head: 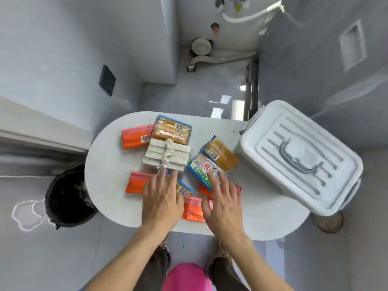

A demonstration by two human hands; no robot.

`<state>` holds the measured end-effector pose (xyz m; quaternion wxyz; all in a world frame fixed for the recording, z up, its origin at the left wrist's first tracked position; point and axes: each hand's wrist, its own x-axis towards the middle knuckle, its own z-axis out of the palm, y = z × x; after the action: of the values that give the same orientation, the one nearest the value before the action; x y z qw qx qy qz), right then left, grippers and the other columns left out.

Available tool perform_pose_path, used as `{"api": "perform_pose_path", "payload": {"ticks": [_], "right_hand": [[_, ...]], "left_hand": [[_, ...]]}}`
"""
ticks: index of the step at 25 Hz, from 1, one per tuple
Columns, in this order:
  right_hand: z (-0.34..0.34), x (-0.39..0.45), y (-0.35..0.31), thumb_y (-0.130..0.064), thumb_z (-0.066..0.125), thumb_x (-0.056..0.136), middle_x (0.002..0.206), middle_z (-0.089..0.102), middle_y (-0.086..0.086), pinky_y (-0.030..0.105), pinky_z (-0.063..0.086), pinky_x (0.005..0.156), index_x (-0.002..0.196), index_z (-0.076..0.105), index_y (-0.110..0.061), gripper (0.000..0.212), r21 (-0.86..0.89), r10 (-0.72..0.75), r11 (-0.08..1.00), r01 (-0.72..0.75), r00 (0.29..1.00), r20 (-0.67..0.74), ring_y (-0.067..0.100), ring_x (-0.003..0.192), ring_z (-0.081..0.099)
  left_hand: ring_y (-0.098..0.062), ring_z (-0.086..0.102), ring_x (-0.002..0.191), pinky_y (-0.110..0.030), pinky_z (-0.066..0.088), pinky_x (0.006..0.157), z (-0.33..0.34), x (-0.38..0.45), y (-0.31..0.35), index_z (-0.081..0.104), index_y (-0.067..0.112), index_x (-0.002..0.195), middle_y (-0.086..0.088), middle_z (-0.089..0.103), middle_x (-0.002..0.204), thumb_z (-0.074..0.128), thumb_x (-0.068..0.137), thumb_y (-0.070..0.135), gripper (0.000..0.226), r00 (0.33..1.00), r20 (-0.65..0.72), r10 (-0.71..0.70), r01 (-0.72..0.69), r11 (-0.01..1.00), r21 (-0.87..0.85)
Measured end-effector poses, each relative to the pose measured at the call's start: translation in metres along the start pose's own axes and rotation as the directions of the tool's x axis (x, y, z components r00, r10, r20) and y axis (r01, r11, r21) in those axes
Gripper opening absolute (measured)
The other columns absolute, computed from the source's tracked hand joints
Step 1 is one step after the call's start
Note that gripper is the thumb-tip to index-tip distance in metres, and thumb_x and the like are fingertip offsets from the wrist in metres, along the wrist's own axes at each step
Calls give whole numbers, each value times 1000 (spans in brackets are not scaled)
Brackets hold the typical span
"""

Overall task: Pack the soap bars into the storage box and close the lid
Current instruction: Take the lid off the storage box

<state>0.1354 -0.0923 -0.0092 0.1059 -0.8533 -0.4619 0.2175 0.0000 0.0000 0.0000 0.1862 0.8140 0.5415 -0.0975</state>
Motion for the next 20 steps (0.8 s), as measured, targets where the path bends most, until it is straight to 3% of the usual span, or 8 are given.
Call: {"api": "perform_pose_path", "payload": {"ticks": [3,5,8,14,17,20], "right_hand": [[46,59,20,-42,59,86,149,45,14,56,35,105,141,48,-21,60,-116,-259,962,248,962,-87,39,135,39],[57,89,35,-46,54,88,151,43,15,58,30,108,142,49,-20,60,-173,-328,937,303,934,-144,41,139,34],[88,90,53,-55,44,90,158,33,12,59,24,112,149,39,-25,66,-241,-337,925,295,929,-153,41,143,26],[98,96,62,-58,35,89,154,43,6,65,26,109,144,47,-29,63,-285,-390,899,334,905,-170,42,141,32],[102,101,68,-59,35,89,151,47,3,63,30,109,142,49,-32,61,-276,-410,896,347,885,-219,40,139,37],[103,90,71,-61,33,89,150,48,-1,57,31,109,139,51,-35,59,-281,-427,890,359,874,-232,38,138,38]], "left_hand": [[-41,36,136,-59,28,110,51,54,4,38,19,148,-21,40,150,61,85,30,68,956,-155,250,-240,968,75],[-40,29,142,-61,20,114,69,83,1,32,22,151,-19,31,156,57,87,33,69,889,-215,403,-367,911,190],[-39,23,145,-63,17,113,94,101,-18,31,26,151,-15,25,160,47,90,42,65,805,-257,535,-439,828,349],[-44,34,138,-60,27,111,106,111,-14,48,16,142,-22,40,151,32,95,41,56,776,-250,579,-452,787,419],[-43,45,130,-57,34,108,109,119,-16,57,19,135,-21,50,143,35,93,43,53,732,-329,596,-453,787,419],[-42,45,128,-55,34,107,111,115,-17,59,27,132,-21,50,143,31,92,47,52,721,-308,621,-468,764,445]]}}
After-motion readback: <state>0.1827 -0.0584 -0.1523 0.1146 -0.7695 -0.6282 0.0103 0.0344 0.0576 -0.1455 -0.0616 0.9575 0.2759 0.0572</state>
